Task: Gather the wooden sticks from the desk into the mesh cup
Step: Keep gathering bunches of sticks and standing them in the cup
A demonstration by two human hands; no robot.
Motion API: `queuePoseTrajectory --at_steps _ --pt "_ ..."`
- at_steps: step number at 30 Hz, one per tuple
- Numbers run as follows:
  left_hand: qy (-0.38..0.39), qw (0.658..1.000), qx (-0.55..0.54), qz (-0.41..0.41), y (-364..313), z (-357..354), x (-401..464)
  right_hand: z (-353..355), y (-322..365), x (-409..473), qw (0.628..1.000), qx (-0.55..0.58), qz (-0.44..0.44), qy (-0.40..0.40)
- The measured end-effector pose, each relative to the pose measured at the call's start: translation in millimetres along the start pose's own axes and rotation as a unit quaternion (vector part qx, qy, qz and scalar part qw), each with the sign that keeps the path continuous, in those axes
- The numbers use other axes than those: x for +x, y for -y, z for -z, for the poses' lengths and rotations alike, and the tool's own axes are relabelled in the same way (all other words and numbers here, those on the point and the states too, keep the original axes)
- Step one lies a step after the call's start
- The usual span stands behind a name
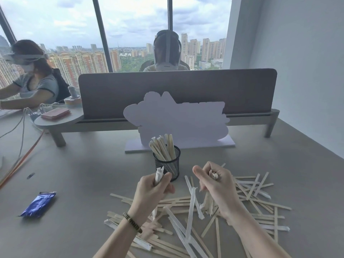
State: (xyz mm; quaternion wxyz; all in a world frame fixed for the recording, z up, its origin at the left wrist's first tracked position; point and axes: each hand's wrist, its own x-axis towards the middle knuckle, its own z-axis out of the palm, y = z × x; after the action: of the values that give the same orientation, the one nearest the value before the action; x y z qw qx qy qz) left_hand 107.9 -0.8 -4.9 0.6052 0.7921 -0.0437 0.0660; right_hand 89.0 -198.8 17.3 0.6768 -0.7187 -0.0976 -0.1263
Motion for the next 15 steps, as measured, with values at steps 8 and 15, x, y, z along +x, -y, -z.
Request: queuePoseTrajectory --at_steps 8,15 --pt "-0.044 0.995 -0.081 -0.038 -16.7 -4.0 -2.8 -4.3 -6.5 -0.1 1.0 -0.028 -0.012 0.003" --pt "-0.012 0.965 -0.261 -0.013 -16.5 1.1 -2.3 2.7 -12.3 1.8 0.989 0.144 -0.037 0.022"
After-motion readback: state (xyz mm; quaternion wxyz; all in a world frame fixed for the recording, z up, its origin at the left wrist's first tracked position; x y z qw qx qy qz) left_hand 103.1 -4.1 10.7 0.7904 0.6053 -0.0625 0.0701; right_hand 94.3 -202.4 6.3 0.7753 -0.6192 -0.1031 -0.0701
